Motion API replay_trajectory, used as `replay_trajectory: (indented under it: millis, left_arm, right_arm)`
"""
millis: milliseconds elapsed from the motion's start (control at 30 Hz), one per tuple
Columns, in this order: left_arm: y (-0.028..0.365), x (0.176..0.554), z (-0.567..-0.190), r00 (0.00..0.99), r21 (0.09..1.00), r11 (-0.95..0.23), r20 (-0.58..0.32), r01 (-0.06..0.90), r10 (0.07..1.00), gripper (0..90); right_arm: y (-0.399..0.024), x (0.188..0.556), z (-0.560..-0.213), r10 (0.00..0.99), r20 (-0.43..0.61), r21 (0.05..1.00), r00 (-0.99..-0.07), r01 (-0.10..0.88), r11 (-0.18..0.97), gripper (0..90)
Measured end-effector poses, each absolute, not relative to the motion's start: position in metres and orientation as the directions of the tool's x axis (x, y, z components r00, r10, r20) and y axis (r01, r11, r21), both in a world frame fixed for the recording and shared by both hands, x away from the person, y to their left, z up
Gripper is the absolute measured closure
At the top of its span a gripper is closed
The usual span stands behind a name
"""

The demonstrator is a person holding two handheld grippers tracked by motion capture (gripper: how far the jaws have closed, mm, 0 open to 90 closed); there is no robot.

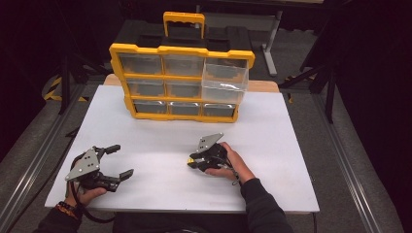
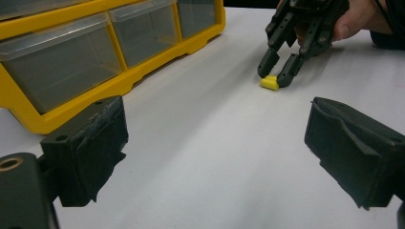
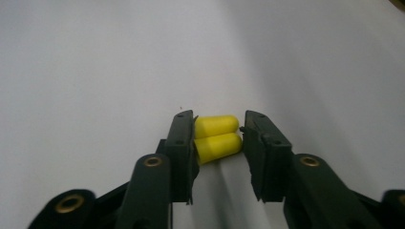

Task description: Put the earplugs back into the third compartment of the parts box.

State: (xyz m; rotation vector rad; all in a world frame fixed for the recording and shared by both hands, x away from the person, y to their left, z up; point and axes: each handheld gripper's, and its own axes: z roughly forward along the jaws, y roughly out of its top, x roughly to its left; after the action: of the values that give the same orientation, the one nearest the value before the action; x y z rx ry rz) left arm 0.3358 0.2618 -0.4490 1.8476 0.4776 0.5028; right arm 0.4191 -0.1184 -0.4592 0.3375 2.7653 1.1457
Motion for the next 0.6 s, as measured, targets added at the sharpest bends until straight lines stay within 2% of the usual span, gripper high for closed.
replay_trajectory:
  millis: [200, 367, 600]
  left_arm:
    - [0.262, 0.336, -0.449, 0.827, 0.948, -0.308, 0.111, 0.078, 0.552, 8.5]
    - [0.263, 0.335, -0.448, 0.826, 0.948, -0.308, 0.114, 0.075, 0.552, 8.5]
    - [0.264, 0.334, -0.447, 0.823, 0.950, -0.303, 0.116, 0.071, 0.556, 8.5]
  right_arm:
    - [-0.119, 0.416, -0.457, 0.253, -0.043, 0.706, -0.967, 0.150, 0.692, 69.6]
    - [-0.125, 0.414, -0.451, 0.265, -0.031, 0.736, -0.964, 0.157, 0.659, 69.5]
    - [-0.130, 0.407, -0.441, 0.277, -0.067, 0.761, -0.958, 0.130, 0.635, 70.4]
